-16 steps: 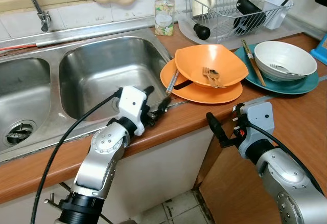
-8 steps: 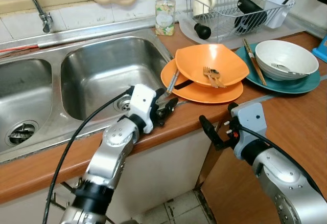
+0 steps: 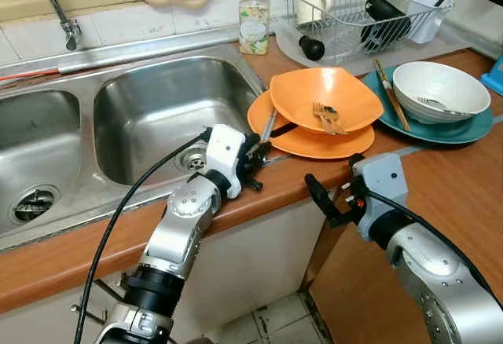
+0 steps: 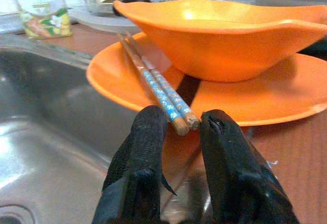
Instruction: Kitchen organization
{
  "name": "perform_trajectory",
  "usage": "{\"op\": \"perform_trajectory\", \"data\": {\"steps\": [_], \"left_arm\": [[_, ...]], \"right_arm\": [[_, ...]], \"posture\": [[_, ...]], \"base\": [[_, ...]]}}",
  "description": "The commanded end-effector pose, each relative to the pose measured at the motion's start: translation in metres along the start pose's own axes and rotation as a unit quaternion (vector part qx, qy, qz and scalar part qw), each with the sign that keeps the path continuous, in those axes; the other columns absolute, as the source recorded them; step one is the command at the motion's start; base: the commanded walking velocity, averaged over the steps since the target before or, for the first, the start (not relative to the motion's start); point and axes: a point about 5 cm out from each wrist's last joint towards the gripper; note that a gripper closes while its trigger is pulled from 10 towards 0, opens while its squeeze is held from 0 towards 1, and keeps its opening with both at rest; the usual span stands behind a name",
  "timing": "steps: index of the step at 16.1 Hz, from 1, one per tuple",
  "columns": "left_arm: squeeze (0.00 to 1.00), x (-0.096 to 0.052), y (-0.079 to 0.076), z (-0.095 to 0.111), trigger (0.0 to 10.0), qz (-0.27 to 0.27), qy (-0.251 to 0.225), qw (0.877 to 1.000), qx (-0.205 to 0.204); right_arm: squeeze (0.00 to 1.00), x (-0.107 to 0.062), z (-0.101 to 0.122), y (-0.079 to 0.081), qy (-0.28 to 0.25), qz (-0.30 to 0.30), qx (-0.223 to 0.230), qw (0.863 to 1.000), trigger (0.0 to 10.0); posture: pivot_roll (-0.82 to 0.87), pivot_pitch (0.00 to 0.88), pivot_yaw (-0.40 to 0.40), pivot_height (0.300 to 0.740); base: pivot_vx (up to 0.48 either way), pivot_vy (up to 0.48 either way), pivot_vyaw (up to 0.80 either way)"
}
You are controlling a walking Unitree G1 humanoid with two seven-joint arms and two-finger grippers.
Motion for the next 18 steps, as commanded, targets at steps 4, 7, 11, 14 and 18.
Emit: {"op": "perform_trajectory", "data": {"steps": [4,7,11,14,18], "left_arm": [[0.00,0.002,0.008,0.004,0.0,0.016,-0.009,1.000,0.014],[0.00,0.001,0.012,0.005,0.0,0.031,-0.015,0.999,0.021],[0.00,-0.004,0.025,0.014,0.0,0.072,-0.041,0.996,0.034],[0.00,-0.013,0.036,0.025,0.0,0.100,-0.080,0.991,0.023],[0.00,-0.022,0.048,0.032,0.0,0.129,-0.110,0.986,0.013]], "right_arm": [[0.00,0.004,-0.001,0.002,-0.001,0.009,-0.007,1.000,10.0],[0.00,0.004,-0.001,0.002,-0.003,0.011,-0.010,1.000,10.0],[0.00,0.005,-0.001,0.003,-0.007,0.012,-0.013,1.000,10.0],[0.00,0.005,-0.001,0.004,-0.008,0.013,-0.014,1.000,10.0],[0.00,0.006,-0.001,0.006,-0.009,0.019,-0.019,1.000,10.0]], "posture": [[-0.20,0.000,0.049,0.740],[-0.20,0.000,0.050,0.740],[-0.19,0.000,0.056,0.740],[-0.19,0.000,0.053,0.740],[-0.19,0.000,0.047,0.740]], "base": [[0.000,0.000,0.00],[0.000,0.000,0.00],[0.000,0.000,0.00],[0.000,0.000,0.00],[0.000,0.000,0.00]]}}
Point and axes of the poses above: a point about 5 cm out from each wrist's last joint towards the gripper, its own x axis pointing out of the wrist towards the gripper, its own z axis along the axis of the wrist's last joint, y = z × x, and after that the axes turned 4 degrees about -x, right-handed
